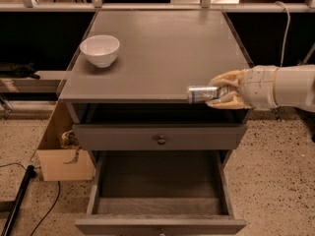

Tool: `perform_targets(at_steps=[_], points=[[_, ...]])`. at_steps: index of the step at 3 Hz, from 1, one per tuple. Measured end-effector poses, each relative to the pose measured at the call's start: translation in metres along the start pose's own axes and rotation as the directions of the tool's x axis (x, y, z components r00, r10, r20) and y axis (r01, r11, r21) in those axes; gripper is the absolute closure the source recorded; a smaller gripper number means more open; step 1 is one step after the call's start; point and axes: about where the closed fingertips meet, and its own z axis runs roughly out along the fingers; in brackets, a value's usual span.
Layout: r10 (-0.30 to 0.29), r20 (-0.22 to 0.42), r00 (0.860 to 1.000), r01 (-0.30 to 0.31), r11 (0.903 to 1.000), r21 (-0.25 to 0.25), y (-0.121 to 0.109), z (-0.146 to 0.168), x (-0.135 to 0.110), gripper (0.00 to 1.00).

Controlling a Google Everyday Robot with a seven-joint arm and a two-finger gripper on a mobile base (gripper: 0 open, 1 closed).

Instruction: Pick redbull can from middle drawer and place on counter

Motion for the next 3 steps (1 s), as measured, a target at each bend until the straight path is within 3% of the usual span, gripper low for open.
perform_targets(at_steps=[1, 2, 3], points=[[-0.015, -0.023, 1.0, 0.015, 0.9993, -0.033, -0.023, 0.01, 0.0, 1.0], [-0.007, -0.001, 1.0, 0.007, 0.9977, -0.067, -0.035, 0.034, -0.003, 1.0], [0.109, 0.11, 0.988, -0.093, 0.9857, -0.14, -0.051, 0.084, -0.01, 1.0]])
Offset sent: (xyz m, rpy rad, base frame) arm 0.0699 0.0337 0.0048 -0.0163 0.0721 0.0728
